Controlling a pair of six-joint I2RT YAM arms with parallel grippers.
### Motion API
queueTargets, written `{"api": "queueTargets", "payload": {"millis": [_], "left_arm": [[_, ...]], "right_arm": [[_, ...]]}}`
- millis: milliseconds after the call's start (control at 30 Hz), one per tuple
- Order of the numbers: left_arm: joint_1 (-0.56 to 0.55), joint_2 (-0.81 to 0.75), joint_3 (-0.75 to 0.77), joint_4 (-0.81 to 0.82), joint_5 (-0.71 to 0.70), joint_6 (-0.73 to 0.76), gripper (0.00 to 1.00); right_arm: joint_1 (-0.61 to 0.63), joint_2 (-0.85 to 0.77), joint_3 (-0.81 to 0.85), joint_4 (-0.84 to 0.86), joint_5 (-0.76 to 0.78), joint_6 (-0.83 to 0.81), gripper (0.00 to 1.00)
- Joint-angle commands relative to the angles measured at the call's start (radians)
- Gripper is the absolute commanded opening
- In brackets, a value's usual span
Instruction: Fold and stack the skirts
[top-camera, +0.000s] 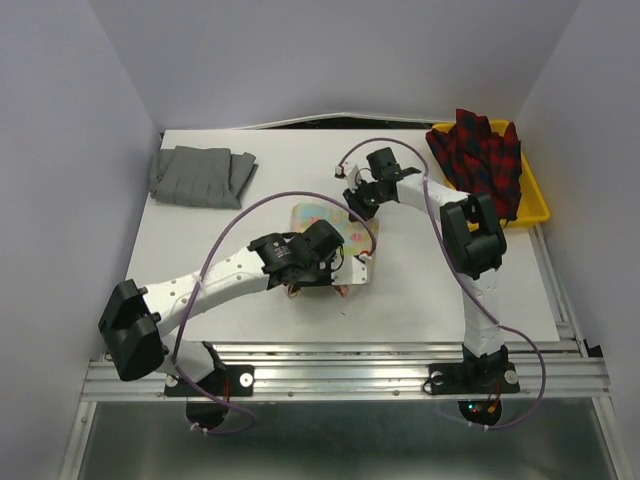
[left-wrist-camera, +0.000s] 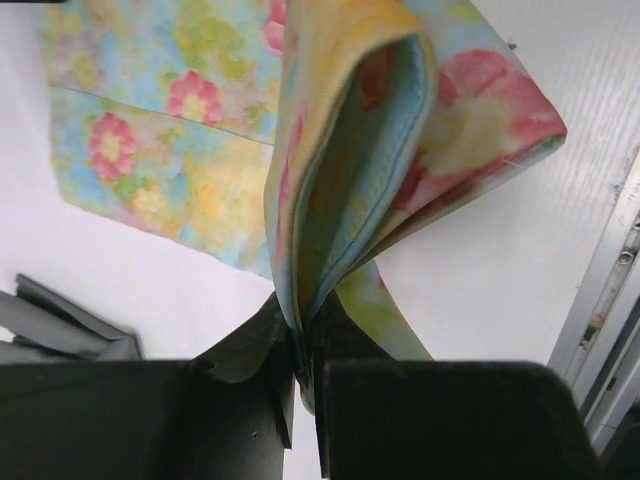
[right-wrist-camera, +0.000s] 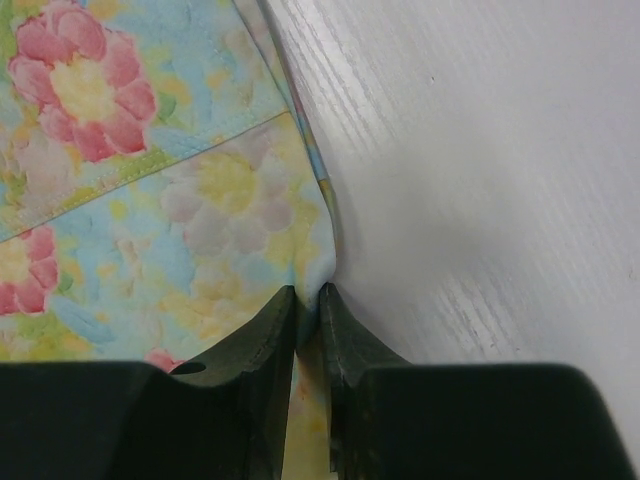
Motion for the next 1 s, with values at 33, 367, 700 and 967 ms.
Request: {"api": "queueTargets", "payload": {"millis": [33, 367, 700, 967], "left_arm": [[0.024, 0.007, 0.137, -0.017, -0.04, 0.079, 0.0], [0.061, 0.109, 0.226, 0.035, -0.075, 0.203, 0.02], [0.121, 0.199, 0.178, 0.185, -0.08, 0.284, 0.02], [0.164, 0.261, 0.137, 0.314, -0.071, 0.337, 0.09]], "right_arm": [[0.03, 0.007, -0.097, -0.078, -0.027, -0.013, 0.21], [0.082, -0.042, -0.18, -0.067, -0.136, 0.025, 0.2], [0.091, -0.076, -0.213, -0.067, -0.219, 0.041, 0.2], [0.1, -0.076, -0.227, -0.067, -0.241, 0.045, 0.2]]}}
